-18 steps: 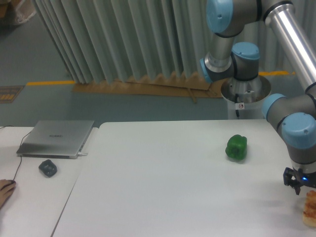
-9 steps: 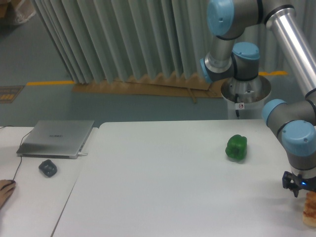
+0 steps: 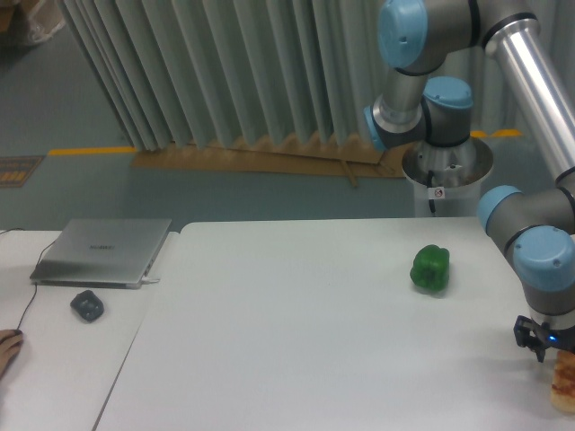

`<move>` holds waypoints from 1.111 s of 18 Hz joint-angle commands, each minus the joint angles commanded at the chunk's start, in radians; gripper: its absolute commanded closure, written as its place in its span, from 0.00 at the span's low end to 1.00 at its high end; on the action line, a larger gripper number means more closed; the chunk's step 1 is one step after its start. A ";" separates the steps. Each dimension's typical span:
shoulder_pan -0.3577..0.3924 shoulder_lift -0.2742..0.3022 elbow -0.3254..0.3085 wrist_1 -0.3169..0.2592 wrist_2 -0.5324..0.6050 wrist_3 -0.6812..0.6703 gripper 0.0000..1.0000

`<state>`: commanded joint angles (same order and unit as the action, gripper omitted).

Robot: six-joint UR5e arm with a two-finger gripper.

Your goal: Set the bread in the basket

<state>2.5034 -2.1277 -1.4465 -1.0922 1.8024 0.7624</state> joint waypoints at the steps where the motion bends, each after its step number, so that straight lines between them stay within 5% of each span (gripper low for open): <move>1: 0.000 0.006 -0.002 -0.002 -0.002 0.000 0.73; 6: 0.003 0.018 -0.002 -0.029 -0.003 0.002 0.79; 14: 0.040 0.158 0.000 -0.173 -0.111 0.018 0.79; 17: 0.127 0.238 0.000 -0.280 -0.127 0.320 0.79; 20: 0.185 0.259 0.001 -0.293 -0.126 0.516 0.79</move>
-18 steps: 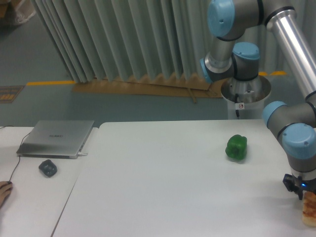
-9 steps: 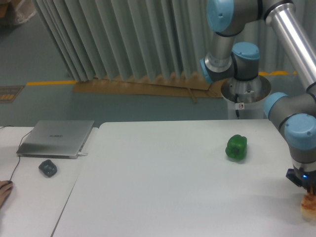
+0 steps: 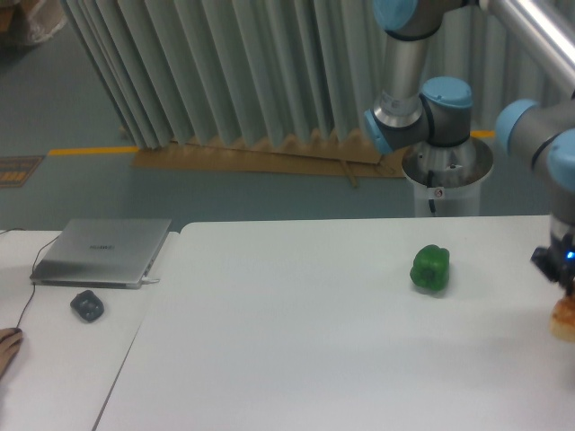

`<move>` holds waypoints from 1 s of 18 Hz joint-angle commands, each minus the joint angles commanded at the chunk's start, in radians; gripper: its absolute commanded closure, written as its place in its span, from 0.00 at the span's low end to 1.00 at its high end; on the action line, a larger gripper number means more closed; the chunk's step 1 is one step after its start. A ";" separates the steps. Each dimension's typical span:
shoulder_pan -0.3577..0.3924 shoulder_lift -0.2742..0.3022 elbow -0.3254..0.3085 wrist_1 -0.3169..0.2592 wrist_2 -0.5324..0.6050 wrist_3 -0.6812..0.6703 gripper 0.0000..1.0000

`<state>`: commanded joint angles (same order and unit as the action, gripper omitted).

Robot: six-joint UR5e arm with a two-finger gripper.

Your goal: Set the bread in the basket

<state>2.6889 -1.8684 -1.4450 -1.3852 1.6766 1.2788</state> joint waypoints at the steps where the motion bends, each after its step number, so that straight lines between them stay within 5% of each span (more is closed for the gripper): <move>1: 0.018 0.000 0.000 0.000 0.000 0.042 0.79; 8: 0.160 -0.009 -0.002 0.012 0.000 0.362 0.79; 18: 0.364 -0.078 -0.011 0.143 0.005 0.691 0.78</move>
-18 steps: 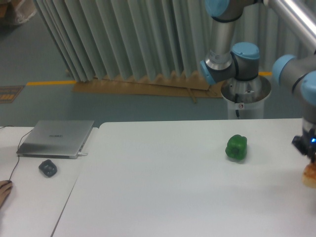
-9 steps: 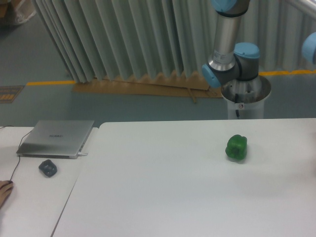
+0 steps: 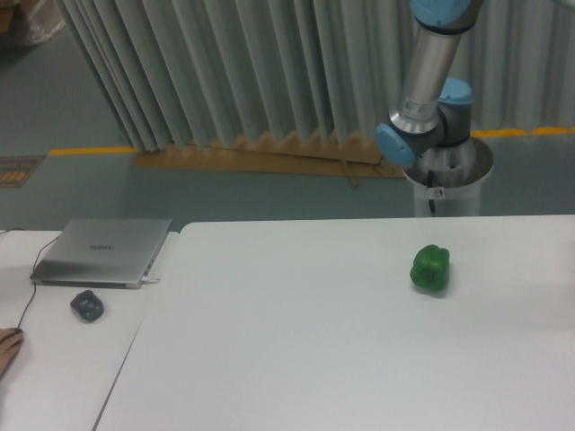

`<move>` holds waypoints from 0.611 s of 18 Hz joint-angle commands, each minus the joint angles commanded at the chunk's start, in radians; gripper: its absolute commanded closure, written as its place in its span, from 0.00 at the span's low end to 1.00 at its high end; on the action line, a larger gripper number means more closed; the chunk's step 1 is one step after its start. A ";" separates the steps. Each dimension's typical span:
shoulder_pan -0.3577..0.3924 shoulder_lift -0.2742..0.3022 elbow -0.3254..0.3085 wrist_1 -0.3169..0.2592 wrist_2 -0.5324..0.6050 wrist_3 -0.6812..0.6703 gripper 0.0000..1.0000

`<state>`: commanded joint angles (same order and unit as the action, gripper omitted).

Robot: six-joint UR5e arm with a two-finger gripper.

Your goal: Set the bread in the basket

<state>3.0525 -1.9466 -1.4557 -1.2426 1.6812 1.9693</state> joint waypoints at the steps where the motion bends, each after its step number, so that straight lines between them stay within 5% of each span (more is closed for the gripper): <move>1: 0.020 -0.011 0.000 0.021 0.000 0.037 0.78; 4: 0.032 -0.023 -0.002 0.043 0.000 0.069 0.71; 5: 0.028 -0.025 -0.003 0.046 0.000 0.068 0.12; 6: 0.017 -0.025 -0.009 0.054 0.000 0.053 0.00; 11: 0.009 -0.018 -0.023 0.080 -0.008 0.051 0.00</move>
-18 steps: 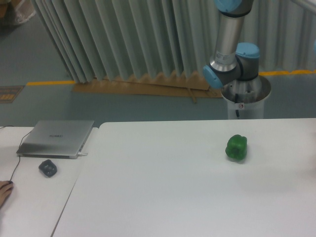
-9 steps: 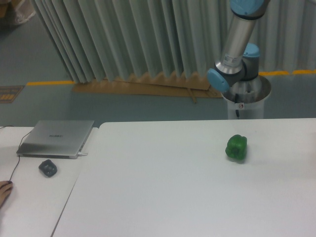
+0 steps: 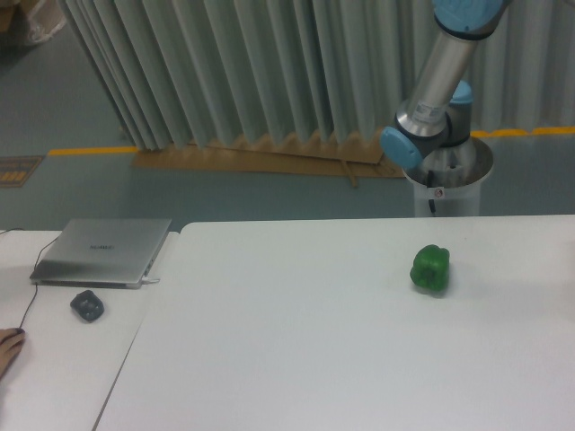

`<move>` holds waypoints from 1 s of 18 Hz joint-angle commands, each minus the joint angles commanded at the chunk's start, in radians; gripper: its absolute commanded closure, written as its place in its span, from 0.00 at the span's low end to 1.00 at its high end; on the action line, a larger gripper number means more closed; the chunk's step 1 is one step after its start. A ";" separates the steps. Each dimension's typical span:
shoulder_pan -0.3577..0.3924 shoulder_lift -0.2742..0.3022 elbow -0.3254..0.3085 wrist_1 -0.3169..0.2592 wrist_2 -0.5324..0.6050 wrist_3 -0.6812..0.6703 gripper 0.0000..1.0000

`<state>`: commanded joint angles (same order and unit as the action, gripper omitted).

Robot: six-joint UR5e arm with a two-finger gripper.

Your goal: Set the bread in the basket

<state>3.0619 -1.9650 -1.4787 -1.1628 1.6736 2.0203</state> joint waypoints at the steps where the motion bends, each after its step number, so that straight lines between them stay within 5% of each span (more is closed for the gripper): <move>1: -0.005 0.000 0.000 0.000 0.002 0.000 0.00; 5: -0.038 0.006 -0.006 0.000 0.000 -0.041 0.00; 15: -0.296 0.100 -0.055 -0.018 -0.060 -0.353 0.00; 18: -0.386 0.113 -0.049 -0.080 0.019 -0.364 0.00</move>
<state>2.6757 -1.8515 -1.5278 -1.2424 1.6931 1.6567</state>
